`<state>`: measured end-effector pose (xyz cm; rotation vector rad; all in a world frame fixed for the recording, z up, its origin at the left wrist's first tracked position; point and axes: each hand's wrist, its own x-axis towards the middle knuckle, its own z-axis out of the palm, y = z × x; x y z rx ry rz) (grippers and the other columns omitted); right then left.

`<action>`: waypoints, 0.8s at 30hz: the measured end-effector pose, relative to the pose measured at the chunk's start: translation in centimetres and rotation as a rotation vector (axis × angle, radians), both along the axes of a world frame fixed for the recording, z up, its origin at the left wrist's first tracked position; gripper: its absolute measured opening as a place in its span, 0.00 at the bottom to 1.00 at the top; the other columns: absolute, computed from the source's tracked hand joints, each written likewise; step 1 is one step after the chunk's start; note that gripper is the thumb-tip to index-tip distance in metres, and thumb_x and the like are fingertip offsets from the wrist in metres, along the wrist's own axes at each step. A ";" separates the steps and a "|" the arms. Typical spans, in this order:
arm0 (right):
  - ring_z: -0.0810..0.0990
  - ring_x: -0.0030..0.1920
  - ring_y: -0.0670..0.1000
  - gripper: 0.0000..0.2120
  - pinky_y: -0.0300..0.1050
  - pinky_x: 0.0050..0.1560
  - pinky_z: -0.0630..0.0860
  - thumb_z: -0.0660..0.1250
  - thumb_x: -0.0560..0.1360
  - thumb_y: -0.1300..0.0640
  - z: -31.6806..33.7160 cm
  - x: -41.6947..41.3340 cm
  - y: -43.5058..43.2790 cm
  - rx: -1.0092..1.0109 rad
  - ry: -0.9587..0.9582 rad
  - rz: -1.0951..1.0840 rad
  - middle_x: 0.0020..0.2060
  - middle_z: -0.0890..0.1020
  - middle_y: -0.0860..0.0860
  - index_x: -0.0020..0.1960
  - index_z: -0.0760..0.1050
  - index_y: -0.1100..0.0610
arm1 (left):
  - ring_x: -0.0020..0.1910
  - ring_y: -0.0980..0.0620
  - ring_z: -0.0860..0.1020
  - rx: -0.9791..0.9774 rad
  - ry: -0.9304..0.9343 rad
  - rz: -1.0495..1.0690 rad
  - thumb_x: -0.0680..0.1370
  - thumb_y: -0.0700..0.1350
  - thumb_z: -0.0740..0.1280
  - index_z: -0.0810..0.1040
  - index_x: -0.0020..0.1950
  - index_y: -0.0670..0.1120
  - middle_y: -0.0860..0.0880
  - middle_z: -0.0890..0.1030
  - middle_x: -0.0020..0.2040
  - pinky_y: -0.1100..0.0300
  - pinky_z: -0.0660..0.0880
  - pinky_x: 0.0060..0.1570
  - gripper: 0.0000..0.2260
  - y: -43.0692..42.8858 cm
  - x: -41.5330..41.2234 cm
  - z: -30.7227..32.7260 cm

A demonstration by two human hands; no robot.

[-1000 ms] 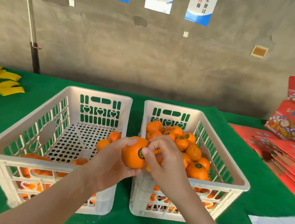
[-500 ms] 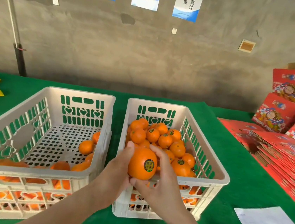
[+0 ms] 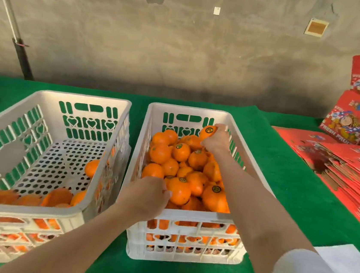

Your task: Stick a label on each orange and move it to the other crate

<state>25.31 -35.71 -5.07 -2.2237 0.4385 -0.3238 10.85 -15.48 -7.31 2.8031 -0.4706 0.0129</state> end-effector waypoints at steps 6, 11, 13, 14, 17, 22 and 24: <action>0.60 0.71 0.64 0.35 0.60 0.66 0.68 0.68 0.73 0.59 -3.1 3.1 -0.2 -0.151 0.095 -0.032 0.71 0.62 0.60 0.74 0.54 0.51 | 0.39 0.55 0.75 -0.053 0.035 0.080 0.80 0.55 0.58 0.77 0.47 0.52 0.54 0.78 0.41 0.61 0.67 0.34 0.12 -0.1 -0.1 0.0; 0.57 0.73 0.63 0.36 0.58 0.69 0.63 0.64 0.75 0.62 -1.4 2.2 1.3 0.075 -0.036 -0.140 0.74 0.55 0.62 0.76 0.48 0.54 | 0.35 0.58 0.73 -0.090 0.037 0.100 0.79 0.55 0.59 0.78 0.47 0.50 0.53 0.77 0.39 0.63 0.64 0.30 0.12 -0.1 -0.4 0.4; 0.65 0.69 0.60 0.32 0.51 0.66 0.67 0.66 0.75 0.62 0.6 0.7 2.1 0.124 -0.189 -0.091 0.70 0.64 0.59 0.75 0.56 0.58 | 0.35 0.57 0.72 -0.104 0.025 0.107 0.79 0.54 0.60 0.77 0.45 0.49 0.54 0.75 0.36 0.63 0.62 0.29 0.11 -0.1 -0.5 0.6; 0.69 0.66 0.56 0.29 0.48 0.64 0.69 0.66 0.75 0.62 1.6 -0.6 2.5 0.151 -0.274 -0.040 0.67 0.69 0.58 0.73 0.60 0.59 | 0.34 0.57 0.72 -0.106 0.017 0.108 0.79 0.54 0.60 0.76 0.43 0.50 0.54 0.74 0.35 0.62 0.62 0.29 0.11 0.0 -0.6 0.7; 0.77 0.52 0.48 0.16 0.38 0.53 0.74 0.65 0.75 0.65 4.2 -6.7 3.6 0.258 -0.588 0.154 0.54 0.78 0.54 0.62 0.71 0.62 | 0.33 0.56 0.72 -0.117 -0.001 0.118 0.79 0.53 0.61 0.74 0.39 0.50 0.53 0.74 0.34 0.61 0.63 0.29 0.11 0.1 -0.8 0.8; 0.79 0.38 0.48 0.05 0.43 0.38 0.75 0.64 0.75 0.63 0.8 -21.0 4.0 0.150 -0.697 0.794 0.38 0.80 0.47 0.44 0.78 0.56 | 0.36 0.49 0.75 -0.121 -0.028 0.095 0.79 0.50 0.60 0.75 0.37 0.44 0.47 0.77 0.36 0.59 0.66 0.29 0.14 0.0 -0.9 0.9; 0.79 0.40 0.48 0.04 0.42 0.39 0.76 0.66 0.75 0.61 -3.2 -24.7 4.5 -0.031 -0.314 1.032 0.41 0.82 0.50 0.46 0.79 0.59 | 0.38 0.46 0.76 -0.119 -0.038 0.083 0.79 0.50 0.60 0.76 0.39 0.42 0.45 0.77 0.37 0.57 0.69 0.33 0.15 -0.1 -0.8 0.7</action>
